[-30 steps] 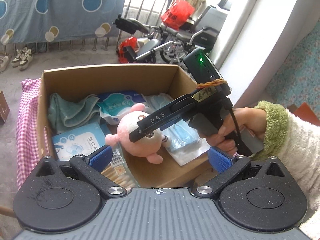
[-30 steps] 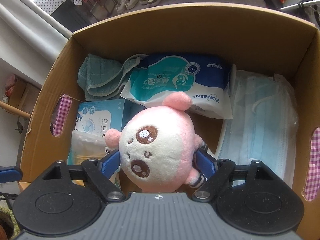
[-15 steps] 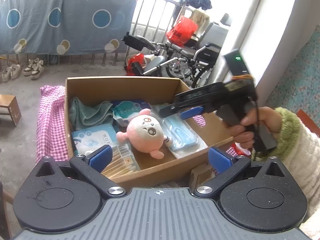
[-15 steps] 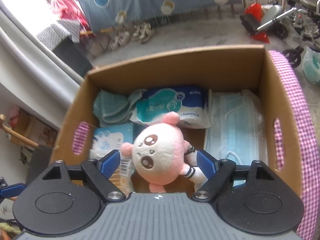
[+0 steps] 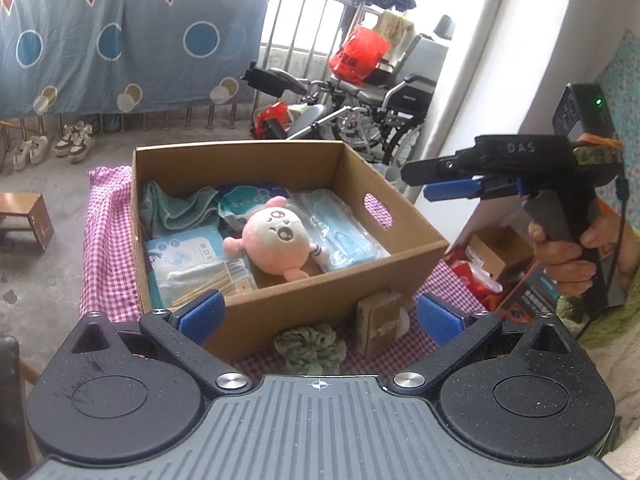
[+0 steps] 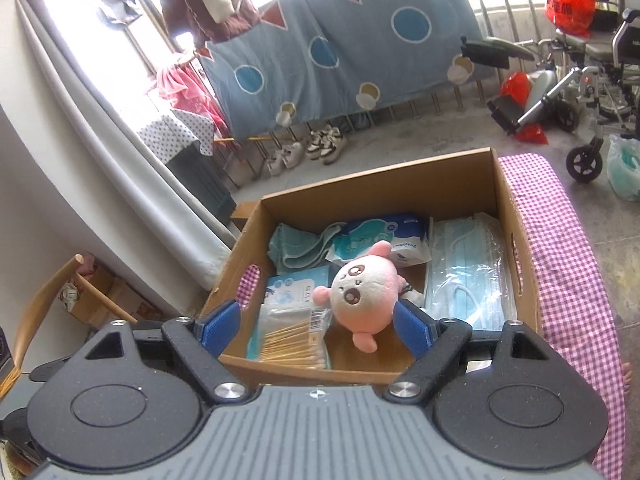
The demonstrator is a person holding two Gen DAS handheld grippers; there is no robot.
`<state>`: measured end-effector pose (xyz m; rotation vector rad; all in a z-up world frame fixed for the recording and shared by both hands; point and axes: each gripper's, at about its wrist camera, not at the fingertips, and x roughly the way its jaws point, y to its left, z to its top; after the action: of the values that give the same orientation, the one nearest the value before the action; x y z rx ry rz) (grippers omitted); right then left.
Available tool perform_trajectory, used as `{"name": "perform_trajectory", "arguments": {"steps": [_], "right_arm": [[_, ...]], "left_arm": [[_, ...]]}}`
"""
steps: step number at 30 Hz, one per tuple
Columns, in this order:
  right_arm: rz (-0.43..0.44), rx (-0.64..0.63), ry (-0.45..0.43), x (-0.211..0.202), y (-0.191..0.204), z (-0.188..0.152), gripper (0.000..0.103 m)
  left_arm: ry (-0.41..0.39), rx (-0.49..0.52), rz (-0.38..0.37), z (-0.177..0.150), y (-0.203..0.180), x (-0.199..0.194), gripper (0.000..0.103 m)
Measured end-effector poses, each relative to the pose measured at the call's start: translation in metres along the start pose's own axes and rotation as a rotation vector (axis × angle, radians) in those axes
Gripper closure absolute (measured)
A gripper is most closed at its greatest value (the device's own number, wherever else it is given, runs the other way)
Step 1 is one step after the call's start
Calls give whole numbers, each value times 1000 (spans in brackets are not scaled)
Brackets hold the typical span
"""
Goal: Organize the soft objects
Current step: 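Withdraw the right gripper from the box and lower it toward the floor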
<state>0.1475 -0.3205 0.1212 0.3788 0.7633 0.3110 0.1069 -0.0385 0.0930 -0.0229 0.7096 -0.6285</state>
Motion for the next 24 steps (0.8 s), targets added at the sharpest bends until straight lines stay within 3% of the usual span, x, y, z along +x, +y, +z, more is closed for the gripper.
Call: {"name": "perform_trajectory", "arguments": {"steps": [9, 16, 24], "right_arm": [[28, 15, -76, -53, 4, -35, 17], [36, 42, -102, -91, -6, -73, 17], [34, 58, -145, -130, -26, -111, 17]], "left_arm": [[79, 55, -63, -36, -32, -16, 0], [151, 132, -48, -62, -56, -19, 0], [223, 173, -84, -77, -80, -8, 0]]}}
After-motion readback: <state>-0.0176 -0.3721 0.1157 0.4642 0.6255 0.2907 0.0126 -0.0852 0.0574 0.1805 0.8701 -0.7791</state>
